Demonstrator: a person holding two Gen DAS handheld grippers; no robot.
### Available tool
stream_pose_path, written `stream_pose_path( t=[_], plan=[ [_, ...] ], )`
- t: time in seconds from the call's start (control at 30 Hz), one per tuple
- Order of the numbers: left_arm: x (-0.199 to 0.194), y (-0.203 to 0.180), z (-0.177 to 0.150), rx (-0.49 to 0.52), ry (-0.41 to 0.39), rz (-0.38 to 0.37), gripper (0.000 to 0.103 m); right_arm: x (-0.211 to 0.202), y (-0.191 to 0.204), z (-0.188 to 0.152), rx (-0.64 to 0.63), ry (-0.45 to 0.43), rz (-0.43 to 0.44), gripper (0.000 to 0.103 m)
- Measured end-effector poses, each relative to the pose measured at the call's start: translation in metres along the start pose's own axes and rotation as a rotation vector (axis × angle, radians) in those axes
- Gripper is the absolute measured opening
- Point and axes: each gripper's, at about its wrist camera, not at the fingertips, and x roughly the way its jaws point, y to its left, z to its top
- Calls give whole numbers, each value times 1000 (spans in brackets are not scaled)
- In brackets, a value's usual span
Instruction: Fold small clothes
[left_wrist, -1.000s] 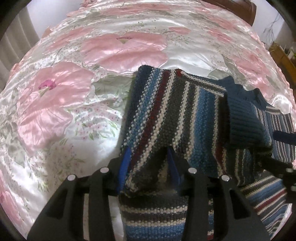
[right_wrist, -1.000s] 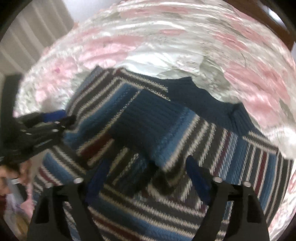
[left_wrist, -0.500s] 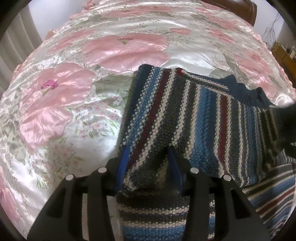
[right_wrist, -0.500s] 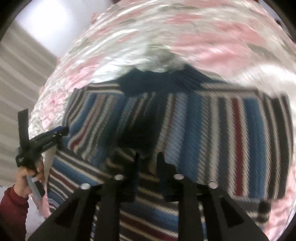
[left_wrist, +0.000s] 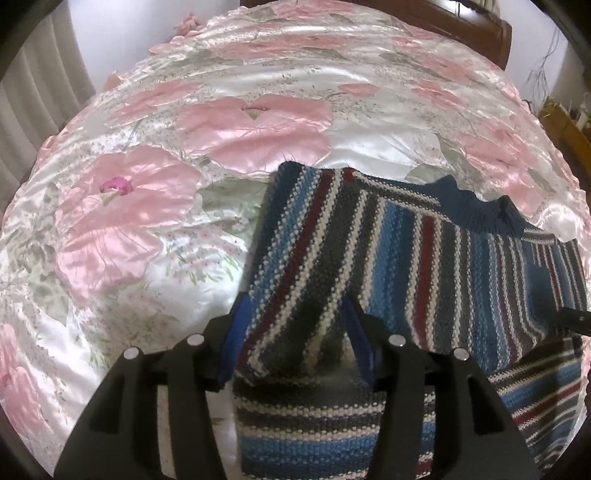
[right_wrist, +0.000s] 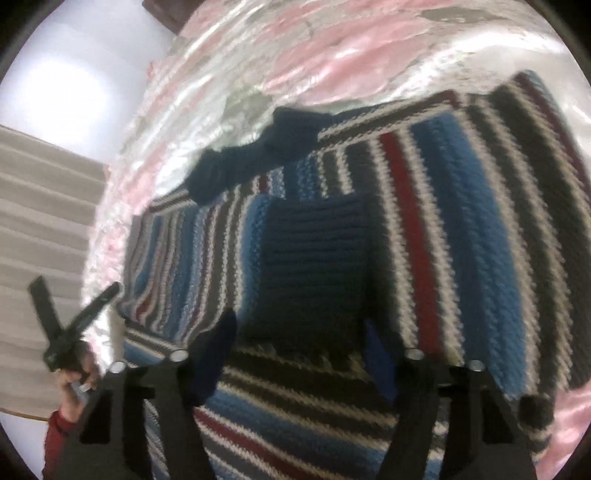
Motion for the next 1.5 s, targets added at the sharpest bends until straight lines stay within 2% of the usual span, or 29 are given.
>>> stream_pose_path(
  t=[0.03, 0.07, 0.1, 0.2, 0.27, 0.33, 0.4, 0.43, 0.5, 0.57, 0.67, 0.77, 0.9, 1.0, 1.07, 1.13, 1.27, 1.33, 1.4, 1.43, 1.5],
  plan=[
    [0, -1, 0, 3, -1, 1, 52, 4, 6, 2, -25, 0, -42, 41],
    [-1, -1, -1, 7, -5, 2, 52, 6, 11, 3, -45, 1, -59, 26],
    [-1, -1, 0, 11, -9, 3, 52, 4, 19, 5, -68, -7, -67, 22],
    [-4, 1, 0, 22, -36, 13, 54, -16, 34, 9, -147, -97, -97, 19],
    [-3, 1, 0, 30, -46, 29, 59, -33, 42, 13, -197, -172, -120, 19],
    [5, -1, -2, 38, -25, 41, 59, -37, 38, 18, -189, -190, -148, 19],
    [17, -4, -7, 44, 22, 48, 59, -27, 29, 21, -169, -155, -190, 24],
    [22, -5, -9, 45, 41, 51, 59, -16, 21, 21, -147, -109, -215, 26],
    [28, -6, -13, 45, 56, 56, 59, -4, 9, 18, -115, -62, -244, 34],
    [26, -6, -14, 46, 47, 56, 59, -5, 3, 13, -97, -66, -242, 38],
    [7, -12, -10, 48, 7, 26, 59, -27, 6, 8, -101, -128, -268, 41],
    [-14, -27, -5, 60, -45, -56, 59, -48, 20, 4, -126, -176, -209, 42],
    [-9, -55, -7, 96, 1, -142, 60, -39, 46, -1, -190, -118, -108, 45],
    [13, -60, -20, 92, 70, -135, 60, -14, 46, -3, -199, -60, -153, 45],
    [27, -55, -25, 78, 98, -136, 60, 1, 32, -6, -165, -21, -187, 45],
    [34, -54, -29, 88, 88, -137, 61, 15, 16, -9, -131, 10, -166, 46],
    [39, -61, -29, 122, 84, -96, 62, 18, 6, -11, -111, -8, -143, 49],
    [36, -67, -27, 135, 84, -75, 62, 17, 9, -12, -111, -8, -160, 50],
    [21, -64, -26, 108, 82, -92, 62, 6, 16, -14, -97, -32, -159, 51],
    [13, -60, -27, 91, 81, -104, 62, -9, 19, -18, -88, -61, -130, 53],
    [-19, -48, -35, 77, 71, -136, 63, -35, 23, -32, -90, -84, -79, 65]
  ],
)
